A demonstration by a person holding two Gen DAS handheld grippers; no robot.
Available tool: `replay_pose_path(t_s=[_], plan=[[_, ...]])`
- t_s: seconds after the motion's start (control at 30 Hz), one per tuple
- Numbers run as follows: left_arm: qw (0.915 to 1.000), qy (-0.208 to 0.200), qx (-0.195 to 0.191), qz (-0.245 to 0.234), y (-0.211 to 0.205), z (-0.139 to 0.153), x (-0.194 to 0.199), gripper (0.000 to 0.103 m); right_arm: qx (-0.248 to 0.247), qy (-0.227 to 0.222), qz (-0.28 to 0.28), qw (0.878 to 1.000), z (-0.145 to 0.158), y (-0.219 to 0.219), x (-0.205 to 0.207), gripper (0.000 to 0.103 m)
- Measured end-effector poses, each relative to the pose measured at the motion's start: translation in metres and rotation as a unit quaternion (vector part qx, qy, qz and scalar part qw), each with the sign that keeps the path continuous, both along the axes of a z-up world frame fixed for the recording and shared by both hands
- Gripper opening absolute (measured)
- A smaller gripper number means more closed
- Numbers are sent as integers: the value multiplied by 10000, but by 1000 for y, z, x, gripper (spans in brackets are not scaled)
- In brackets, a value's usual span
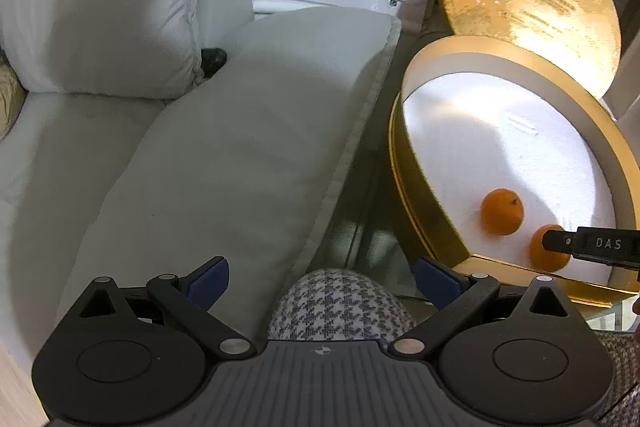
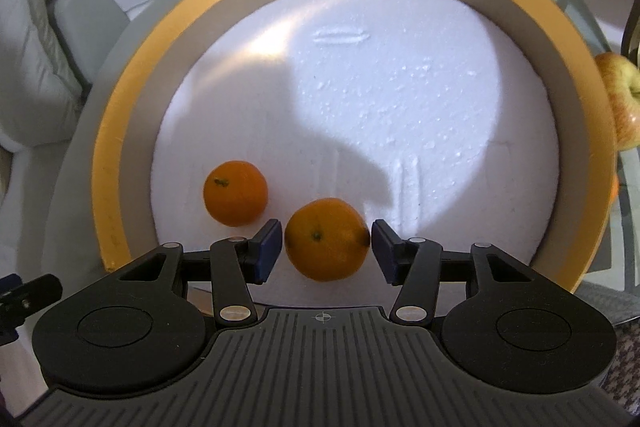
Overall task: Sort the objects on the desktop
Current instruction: 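Move the mandarin with the right tool into the box and release it, then reach the right tool to the last mandarin by the apple and grasp it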
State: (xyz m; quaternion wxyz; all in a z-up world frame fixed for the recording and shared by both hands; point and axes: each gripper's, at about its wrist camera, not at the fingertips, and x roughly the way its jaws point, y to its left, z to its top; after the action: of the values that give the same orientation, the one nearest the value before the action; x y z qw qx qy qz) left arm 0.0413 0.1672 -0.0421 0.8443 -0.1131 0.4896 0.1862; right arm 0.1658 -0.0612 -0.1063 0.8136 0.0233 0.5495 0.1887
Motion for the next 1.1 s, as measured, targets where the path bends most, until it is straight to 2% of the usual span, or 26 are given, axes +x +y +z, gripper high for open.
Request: replay_pose_path(t_s=[0.27,0.57,1.0,1.1], plan=[[9993,-167,171,-273,-26,16,-11,101,160,-327,-94,9993,33,-24,-20,58],[9947,-254,420,-901,-73,30,-18,101,425,-629,-266,9968,69,-72,-65,63],[9850,-201,824,-1505,-119,39,-30,101,777,-493,-492,9945,64,-114,-102,65],[9831,-187,905,-1580,-125,40,-31,102,817,-499,-514,9941,64,-117,-104,73]])
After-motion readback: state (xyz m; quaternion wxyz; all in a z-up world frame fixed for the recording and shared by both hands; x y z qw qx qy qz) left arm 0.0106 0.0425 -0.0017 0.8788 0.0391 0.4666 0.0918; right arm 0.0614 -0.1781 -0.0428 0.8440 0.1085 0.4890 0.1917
